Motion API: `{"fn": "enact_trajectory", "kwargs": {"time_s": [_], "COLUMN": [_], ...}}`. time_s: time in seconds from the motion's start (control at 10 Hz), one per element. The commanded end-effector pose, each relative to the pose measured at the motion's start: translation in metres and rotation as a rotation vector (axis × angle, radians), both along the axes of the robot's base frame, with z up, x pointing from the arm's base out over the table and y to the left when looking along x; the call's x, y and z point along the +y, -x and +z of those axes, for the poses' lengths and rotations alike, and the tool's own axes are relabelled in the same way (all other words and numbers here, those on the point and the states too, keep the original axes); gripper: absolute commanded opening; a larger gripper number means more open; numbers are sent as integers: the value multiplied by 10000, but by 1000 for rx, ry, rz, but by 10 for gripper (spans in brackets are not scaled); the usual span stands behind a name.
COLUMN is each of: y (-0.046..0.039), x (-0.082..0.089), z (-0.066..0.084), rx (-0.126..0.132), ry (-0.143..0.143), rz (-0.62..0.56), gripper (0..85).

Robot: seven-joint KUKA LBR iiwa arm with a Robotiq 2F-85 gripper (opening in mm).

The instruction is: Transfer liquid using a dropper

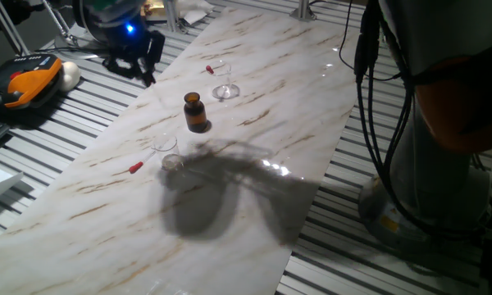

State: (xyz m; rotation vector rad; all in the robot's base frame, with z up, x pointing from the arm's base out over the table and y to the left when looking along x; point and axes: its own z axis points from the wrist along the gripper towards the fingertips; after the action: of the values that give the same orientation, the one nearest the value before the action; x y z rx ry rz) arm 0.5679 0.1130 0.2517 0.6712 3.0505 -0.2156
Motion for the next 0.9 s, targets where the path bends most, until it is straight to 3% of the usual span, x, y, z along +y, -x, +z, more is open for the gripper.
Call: {"fn": "enact_trajectory", "kwargs": {"time_s": [0.0,0.8], "y": [11,33], "x": [41,166], "z": [-42,-510], "rx": [-7,-69], "ry": [-2,-10], "rz": [-6,1], "gripper": [170,170]}}
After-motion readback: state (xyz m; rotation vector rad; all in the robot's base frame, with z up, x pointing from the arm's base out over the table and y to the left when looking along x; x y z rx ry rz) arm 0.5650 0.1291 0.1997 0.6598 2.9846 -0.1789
